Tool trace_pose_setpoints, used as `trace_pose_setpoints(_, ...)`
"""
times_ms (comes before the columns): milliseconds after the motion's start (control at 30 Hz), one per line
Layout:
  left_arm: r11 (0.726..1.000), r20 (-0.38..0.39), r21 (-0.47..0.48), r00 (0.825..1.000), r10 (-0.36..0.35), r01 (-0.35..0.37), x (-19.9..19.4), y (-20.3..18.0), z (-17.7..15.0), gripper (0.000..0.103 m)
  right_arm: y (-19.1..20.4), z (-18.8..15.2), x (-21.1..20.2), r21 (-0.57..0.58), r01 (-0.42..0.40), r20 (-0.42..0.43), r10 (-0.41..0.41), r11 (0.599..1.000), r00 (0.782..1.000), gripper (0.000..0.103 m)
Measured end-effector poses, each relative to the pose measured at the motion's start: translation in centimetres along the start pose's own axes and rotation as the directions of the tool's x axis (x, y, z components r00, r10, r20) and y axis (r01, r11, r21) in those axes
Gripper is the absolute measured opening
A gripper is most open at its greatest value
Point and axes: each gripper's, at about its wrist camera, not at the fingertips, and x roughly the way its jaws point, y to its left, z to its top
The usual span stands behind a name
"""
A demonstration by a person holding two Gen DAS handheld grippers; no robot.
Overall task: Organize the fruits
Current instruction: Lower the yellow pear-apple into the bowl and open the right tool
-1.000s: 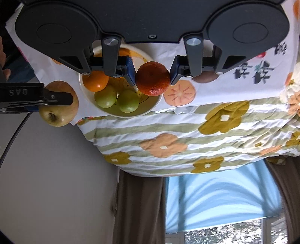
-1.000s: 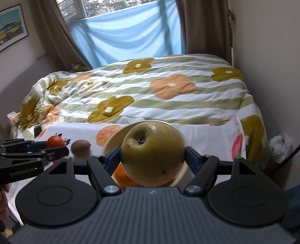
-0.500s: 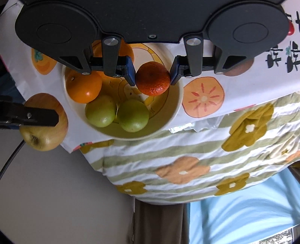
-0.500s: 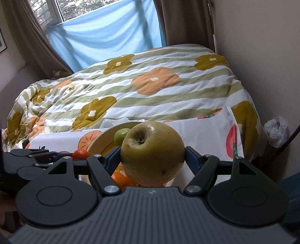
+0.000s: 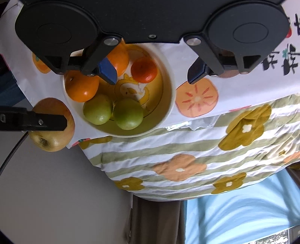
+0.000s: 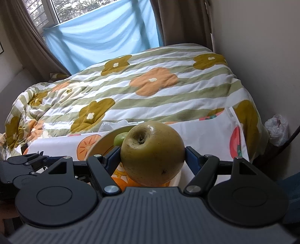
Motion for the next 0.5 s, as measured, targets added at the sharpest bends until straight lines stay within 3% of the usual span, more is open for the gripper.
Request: trace_pose_setpoints(500,0.988,0.032,-0.134,0.996,0.082,-0.077,-4.9,3.6,-3.1,0.086,5.5,-0.3,3.8,-0.152,-0.080,-0.018,0.078,0.985,0.997,0.088)
